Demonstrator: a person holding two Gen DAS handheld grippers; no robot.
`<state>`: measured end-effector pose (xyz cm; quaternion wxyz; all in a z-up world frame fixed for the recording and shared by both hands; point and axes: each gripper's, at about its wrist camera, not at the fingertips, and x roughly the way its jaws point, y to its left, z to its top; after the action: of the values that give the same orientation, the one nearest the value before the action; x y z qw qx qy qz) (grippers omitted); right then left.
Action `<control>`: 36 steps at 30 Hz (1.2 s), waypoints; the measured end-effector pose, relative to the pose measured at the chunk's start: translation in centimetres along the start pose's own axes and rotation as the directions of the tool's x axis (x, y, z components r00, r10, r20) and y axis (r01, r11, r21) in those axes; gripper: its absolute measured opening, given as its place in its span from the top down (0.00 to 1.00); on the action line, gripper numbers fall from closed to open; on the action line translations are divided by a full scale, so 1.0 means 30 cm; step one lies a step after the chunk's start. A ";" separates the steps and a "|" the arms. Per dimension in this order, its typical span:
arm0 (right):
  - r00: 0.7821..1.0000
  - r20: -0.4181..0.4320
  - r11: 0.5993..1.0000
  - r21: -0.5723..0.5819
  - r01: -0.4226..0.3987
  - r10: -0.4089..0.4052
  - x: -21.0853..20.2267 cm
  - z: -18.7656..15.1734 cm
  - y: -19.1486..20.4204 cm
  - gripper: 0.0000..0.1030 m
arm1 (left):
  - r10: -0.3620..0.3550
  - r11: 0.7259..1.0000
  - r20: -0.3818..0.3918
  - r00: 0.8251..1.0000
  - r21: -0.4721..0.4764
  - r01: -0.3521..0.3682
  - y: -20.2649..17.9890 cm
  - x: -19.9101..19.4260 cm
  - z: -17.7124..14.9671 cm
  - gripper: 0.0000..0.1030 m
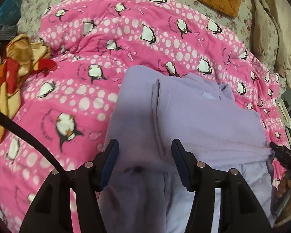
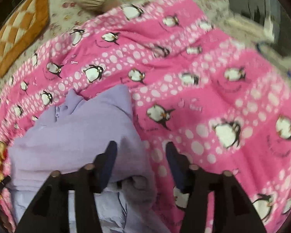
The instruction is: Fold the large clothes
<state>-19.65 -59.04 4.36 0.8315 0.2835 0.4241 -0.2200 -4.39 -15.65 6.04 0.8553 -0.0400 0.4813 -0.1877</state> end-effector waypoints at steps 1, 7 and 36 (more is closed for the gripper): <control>0.999 -0.027 1.000 0.019 -0.021 0.021 0.019 -0.001 -0.009 0.45 | 0.006 1.000 -0.002 1.000 0.005 -0.006 -0.001 -0.015 -0.008 0.74; 0.995 -0.063 0.997 -0.004 -0.080 0.080 0.067 -0.018 0.031 0.75 | 0.028 0.999 0.017 0.999 0.015 -0.028 0.036 -0.036 -0.075 0.74; 0.998 0.051 0.999 0.042 -0.030 0.027 -0.056 -0.006 0.010 0.67 | 0.040 0.999 0.079 0.996 0.018 -0.042 0.049 -0.016 -0.074 0.72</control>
<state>-20.49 -58.48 5.75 0.8387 0.3017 0.3940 -0.2243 -6.06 -13.88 4.87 0.8775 -0.0290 0.4464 -0.1730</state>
